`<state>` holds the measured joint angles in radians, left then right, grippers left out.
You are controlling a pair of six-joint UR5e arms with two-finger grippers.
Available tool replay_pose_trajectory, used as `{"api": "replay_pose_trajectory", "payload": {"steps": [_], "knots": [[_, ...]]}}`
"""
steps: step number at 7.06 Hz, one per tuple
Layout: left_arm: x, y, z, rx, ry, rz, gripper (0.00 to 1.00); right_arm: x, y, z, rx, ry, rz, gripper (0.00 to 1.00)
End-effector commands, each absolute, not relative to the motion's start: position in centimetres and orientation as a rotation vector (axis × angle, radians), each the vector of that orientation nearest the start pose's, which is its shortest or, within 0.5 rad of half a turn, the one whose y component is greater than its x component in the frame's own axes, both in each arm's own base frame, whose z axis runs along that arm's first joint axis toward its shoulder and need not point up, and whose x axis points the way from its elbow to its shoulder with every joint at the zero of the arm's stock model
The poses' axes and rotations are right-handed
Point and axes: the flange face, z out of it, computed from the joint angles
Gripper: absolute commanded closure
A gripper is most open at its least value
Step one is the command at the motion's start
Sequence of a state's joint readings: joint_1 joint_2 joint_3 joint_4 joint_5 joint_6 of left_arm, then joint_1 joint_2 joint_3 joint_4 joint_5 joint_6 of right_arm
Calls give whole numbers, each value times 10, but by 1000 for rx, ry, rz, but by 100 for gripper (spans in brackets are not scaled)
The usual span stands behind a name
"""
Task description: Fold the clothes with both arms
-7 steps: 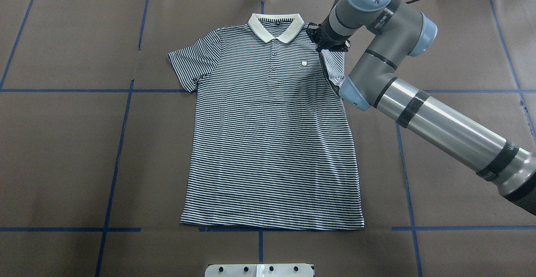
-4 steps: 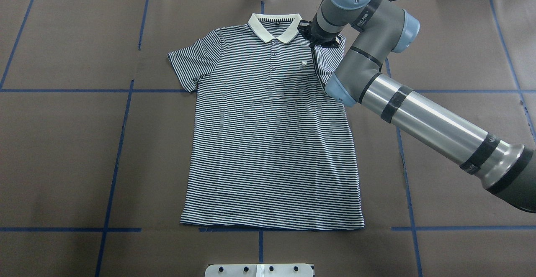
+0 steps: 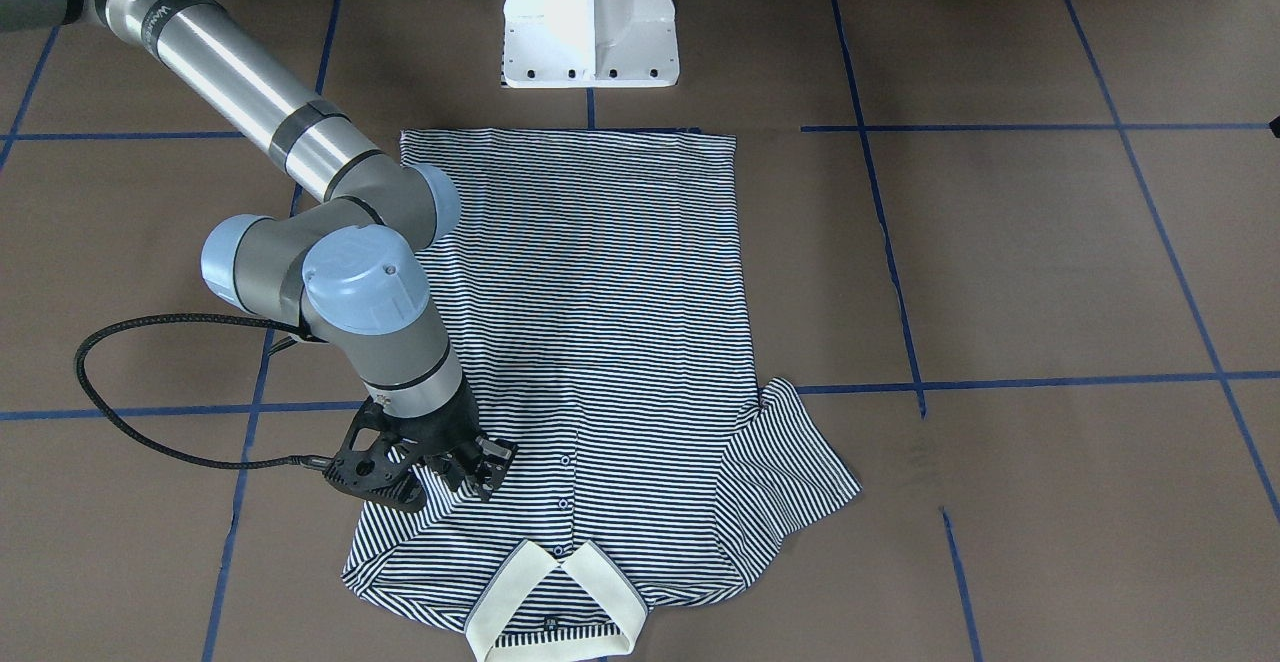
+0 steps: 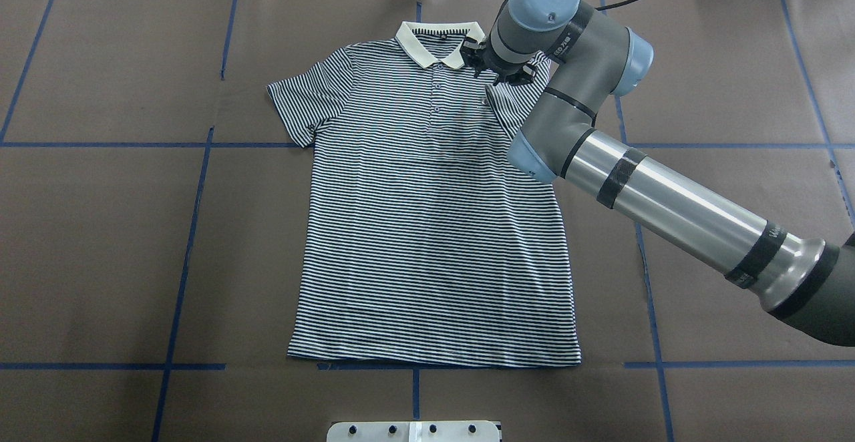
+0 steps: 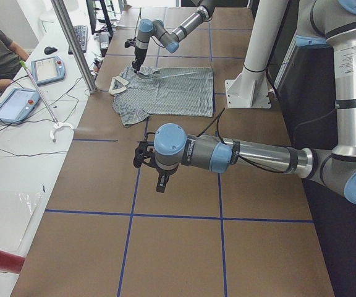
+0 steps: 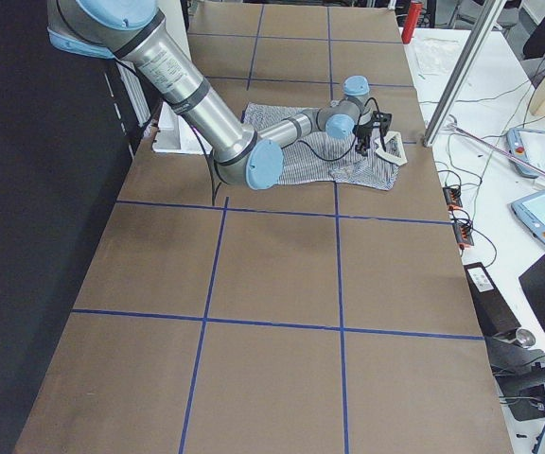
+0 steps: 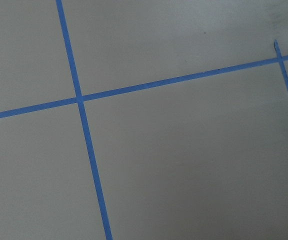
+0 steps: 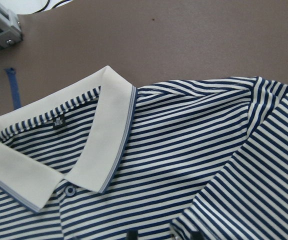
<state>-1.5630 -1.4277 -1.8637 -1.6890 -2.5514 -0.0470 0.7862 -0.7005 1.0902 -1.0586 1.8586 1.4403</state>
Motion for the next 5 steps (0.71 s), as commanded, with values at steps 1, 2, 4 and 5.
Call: {"api": "replay_pose_trajectory", "payload": {"steps": [1, 2, 4, 5], "knots": [[-10, -504, 516, 242, 1028, 40, 0, -480, -625, 251, 191, -1010, 455, 0], [41, -540, 492, 218, 1062, 55, 0, -460, -604, 261, 185, -1037, 439, 0], [185, -576, 404, 147, 1097, 59, 2, -416, -563, 277, 183, -1080, 419, 0], [257, -601, 363, 129, 1063, -16, 2, -404, -550, 283, 174, -1090, 410, 0]]}}
